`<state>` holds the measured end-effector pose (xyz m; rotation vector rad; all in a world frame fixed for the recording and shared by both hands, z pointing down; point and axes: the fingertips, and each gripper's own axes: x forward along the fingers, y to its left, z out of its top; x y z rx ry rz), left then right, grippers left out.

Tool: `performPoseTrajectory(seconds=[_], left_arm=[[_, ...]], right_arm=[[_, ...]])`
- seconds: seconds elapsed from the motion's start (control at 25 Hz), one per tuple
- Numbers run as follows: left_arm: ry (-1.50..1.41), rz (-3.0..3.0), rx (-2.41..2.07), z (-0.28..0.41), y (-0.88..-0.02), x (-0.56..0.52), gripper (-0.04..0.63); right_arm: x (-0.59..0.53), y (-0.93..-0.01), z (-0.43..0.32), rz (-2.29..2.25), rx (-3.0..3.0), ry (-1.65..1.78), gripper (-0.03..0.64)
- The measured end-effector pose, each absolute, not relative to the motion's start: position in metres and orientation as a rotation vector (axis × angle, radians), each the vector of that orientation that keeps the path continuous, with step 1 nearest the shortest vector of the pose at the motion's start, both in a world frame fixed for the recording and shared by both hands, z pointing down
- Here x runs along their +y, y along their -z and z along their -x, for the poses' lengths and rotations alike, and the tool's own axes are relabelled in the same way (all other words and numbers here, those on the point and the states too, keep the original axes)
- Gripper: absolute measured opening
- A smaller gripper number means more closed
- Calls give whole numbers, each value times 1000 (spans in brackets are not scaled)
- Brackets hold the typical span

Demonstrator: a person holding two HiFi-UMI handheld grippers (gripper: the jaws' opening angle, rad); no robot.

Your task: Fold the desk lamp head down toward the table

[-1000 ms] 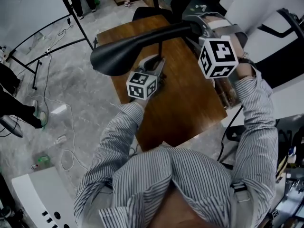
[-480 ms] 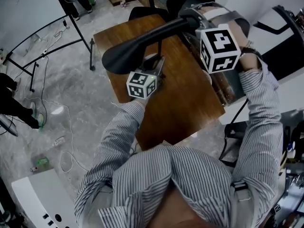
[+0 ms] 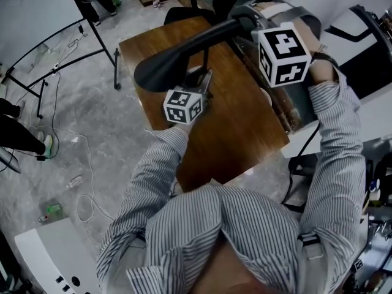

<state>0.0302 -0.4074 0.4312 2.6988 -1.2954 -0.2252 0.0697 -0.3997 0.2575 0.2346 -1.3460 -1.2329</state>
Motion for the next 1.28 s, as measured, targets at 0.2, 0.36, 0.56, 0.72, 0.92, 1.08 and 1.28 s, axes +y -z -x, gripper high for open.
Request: performPoseTrajectory(seconds=[0.2, 0.36, 0.56, 0.72, 0.92, 1.08, 1.28], left_arm=[[234, -2628, -1385, -18, -442, -406, 120], [230, -2586, -1356, -6, -456, -395, 166], [210, -2551, -1360, 12, -461, -367, 165], [200, -2532, -1374, 25, -455, -336, 115], [79, -2547, -1360, 27, -450, -297, 41], [74, -2594, -1362, 20, -441, -262, 7], [140, -2509, -1245, 3, -445, -234, 3]], right_arm=[[-403, -254, -71, -310, -1363, 1269, 212], [-406, -251, -81, -398, -1400, 1284, 212], [-397, -247, -96, -710, -1819, 1113, 212], [-364, -276, -99, -1049, -2371, 757, 207], [-307, -374, -77, -1226, -2757, 239, 98], [-265, -431, -63, -1287, -2827, -247, 37], [-242, -455, -47, -1211, -2813, -525, 7]])
